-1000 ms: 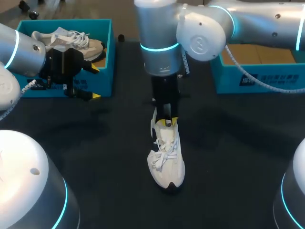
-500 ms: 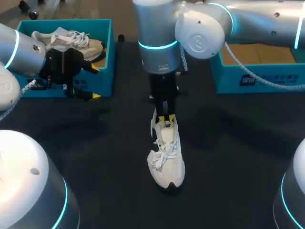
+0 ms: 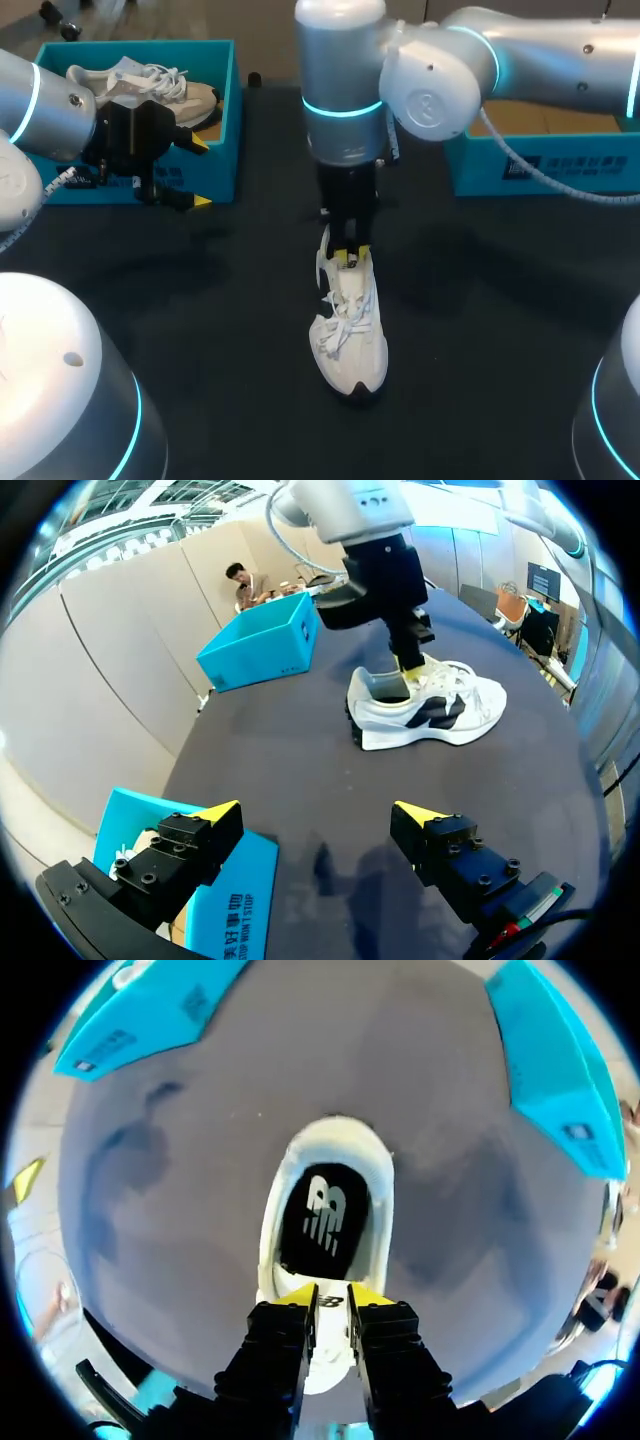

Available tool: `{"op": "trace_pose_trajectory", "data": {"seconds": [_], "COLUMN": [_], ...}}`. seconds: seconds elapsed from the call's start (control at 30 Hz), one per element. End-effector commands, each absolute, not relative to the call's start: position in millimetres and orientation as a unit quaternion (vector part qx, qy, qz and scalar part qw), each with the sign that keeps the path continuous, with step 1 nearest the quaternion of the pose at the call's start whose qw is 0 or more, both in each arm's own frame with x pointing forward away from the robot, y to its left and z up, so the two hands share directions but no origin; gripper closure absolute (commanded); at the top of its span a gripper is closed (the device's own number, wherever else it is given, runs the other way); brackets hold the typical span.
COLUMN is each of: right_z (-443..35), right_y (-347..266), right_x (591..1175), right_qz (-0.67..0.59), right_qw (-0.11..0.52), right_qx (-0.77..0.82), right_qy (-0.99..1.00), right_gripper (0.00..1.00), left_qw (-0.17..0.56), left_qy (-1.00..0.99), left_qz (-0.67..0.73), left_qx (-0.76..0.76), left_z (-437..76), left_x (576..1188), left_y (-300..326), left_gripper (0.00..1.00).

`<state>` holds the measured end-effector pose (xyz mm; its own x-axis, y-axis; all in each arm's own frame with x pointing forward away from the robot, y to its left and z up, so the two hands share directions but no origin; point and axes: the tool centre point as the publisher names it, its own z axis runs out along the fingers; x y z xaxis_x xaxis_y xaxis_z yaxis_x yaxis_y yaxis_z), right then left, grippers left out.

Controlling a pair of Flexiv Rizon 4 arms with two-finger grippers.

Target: Take the shoe out of the shoebox, open the shoe tongue, remove and reinsert the insole, then place the shoe into the shoebox

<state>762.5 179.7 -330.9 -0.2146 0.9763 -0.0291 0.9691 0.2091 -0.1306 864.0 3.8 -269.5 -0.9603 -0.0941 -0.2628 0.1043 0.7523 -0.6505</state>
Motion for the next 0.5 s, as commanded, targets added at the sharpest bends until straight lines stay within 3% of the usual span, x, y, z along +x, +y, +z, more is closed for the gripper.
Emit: {"op": "trace_pose_trajectory", "data": {"seconds": [0.03,0.27,0.37,0.4,0.43,0.5], "right_z": [-303,-276,-266,-264,-262,-259], "right_y": [174,171,174,174,174,172], "right_x": [763,783,790,792,795,803], "right_qz": [0.039,0.007,0.013,0.009,0.007,0.014], "right_qw": [-0.005,-0.065,-0.085,-0.086,-0.088,-0.102], "right_qx": [-0.580,-0.445,-0.386,-0.376,-0.368,-0.377], "right_qy": [-0.813,-0.893,-0.919,-0.922,-0.926,-0.920], "right_gripper": [0.76,0.62,0.50,0.33,0.05,0.00], "left_qw": [0.141,0.141,0.141,0.141,0.141,0.141], "left_qy": [0.926,0.926,0.926,0.926,0.926,0.926], "left_qz": [-0.350,-0.350,-0.350,-0.350,-0.350,-0.350], "left_qx": [0.003,0.003,0.003,0.003,0.003,0.003], "left_z": [-269,-269,-269,-269,-269,-269], "left_x": [863,863,863,863,863,863], "left_y": [4,4,4,4,4,4], "left_gripper": [0.00,0.00,0.00,0.00,0.00,0.00]}}
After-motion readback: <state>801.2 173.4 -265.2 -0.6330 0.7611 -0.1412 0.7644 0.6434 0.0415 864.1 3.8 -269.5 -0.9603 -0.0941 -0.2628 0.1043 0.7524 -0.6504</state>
